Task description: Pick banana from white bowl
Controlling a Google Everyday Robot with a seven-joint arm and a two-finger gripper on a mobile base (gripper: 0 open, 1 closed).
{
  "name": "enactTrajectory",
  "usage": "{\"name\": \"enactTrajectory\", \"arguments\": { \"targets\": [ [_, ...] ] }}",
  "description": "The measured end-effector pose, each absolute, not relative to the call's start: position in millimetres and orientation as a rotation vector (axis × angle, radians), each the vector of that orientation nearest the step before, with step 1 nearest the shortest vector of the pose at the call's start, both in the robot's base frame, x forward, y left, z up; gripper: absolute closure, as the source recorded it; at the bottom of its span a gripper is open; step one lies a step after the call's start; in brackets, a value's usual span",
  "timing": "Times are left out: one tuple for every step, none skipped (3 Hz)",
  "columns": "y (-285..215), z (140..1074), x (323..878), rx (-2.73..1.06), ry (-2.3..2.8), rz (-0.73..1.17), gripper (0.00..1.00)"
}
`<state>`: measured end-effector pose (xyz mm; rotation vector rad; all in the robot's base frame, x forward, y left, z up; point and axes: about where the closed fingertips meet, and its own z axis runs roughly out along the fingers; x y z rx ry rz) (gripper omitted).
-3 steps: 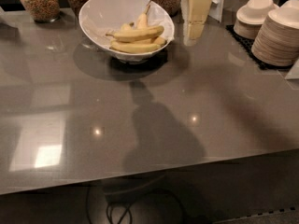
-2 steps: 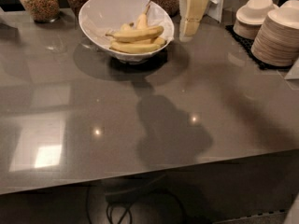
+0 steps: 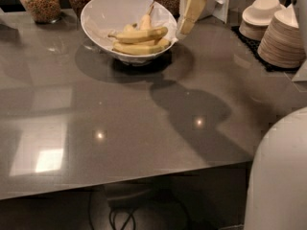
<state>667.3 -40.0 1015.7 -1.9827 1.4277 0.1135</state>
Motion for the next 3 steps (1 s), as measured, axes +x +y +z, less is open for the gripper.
{"name": "enactTrajectory", "arguments": {
  "targets": [
    [-29,995,684,-1.911,1.418,0.285,0.19],
    [-20,981,694,-1.869,1.411,0.397,0.3],
    [-12,971,702,-1.847,1.416,0.466,0.41]
  ]
}}
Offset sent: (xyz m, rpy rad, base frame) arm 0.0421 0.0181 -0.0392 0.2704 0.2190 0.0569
